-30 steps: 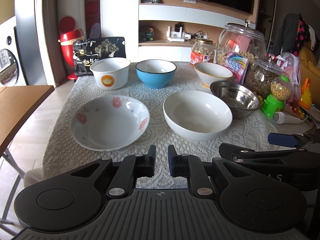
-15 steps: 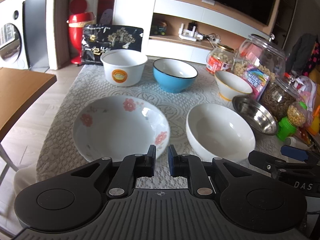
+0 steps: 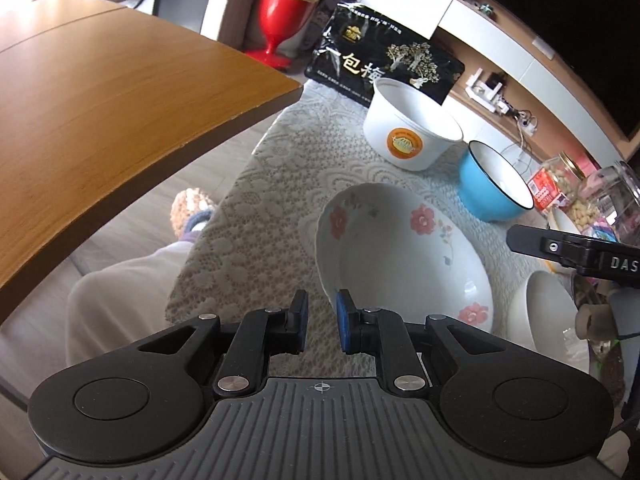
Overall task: Organize plates and bowls
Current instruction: 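Grasp the rim of the pink-flowered bowl with the right tool while the left tool grips it too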
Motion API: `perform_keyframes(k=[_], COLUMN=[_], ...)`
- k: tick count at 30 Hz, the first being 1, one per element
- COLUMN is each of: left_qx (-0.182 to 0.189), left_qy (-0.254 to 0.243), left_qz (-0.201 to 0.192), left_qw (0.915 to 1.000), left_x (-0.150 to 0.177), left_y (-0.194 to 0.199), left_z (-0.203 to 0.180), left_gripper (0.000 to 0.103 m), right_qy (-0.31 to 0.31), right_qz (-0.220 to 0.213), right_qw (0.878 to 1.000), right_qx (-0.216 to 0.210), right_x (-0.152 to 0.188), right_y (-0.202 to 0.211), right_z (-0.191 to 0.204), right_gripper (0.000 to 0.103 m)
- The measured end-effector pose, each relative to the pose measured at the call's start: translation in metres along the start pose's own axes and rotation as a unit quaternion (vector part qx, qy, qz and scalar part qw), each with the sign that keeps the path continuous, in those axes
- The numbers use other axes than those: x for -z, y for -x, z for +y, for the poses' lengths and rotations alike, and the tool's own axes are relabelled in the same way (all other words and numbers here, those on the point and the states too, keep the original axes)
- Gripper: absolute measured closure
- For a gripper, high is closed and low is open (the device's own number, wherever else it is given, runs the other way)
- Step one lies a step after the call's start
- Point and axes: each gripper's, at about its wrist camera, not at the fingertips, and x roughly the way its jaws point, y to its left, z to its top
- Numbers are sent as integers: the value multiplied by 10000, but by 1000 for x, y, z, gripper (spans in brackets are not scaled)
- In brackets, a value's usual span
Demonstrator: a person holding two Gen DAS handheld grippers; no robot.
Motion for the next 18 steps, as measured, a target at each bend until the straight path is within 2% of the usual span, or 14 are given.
perform_keyframes(k=[5, 11, 16, 18], left_qx=[50, 135, 146, 126], left_qy=[12, 47, -95, -141], left_qz=[334, 447, 396, 354], left_qw=[9994, 9989, 9991, 9992], left_x=[-4, -7, -9, -10], left_y=[-29, -46, -47, -46], left_z=[1, 4, 4, 5], left_gripper=[82, 81, 81, 81], right_qy=[-192, 215, -333, -471], right_qz=[780, 1189, 1848, 1925], right_qw=[9960, 9926, 9816, 9794], right_qx=[-397, -87, -336, -382], right_x=[-10, -13, -14, -17], right_y=[-44, -83, -114, -118], right_z=[-10, -3, -19, -24], right_gripper=[0, 0, 0, 0])
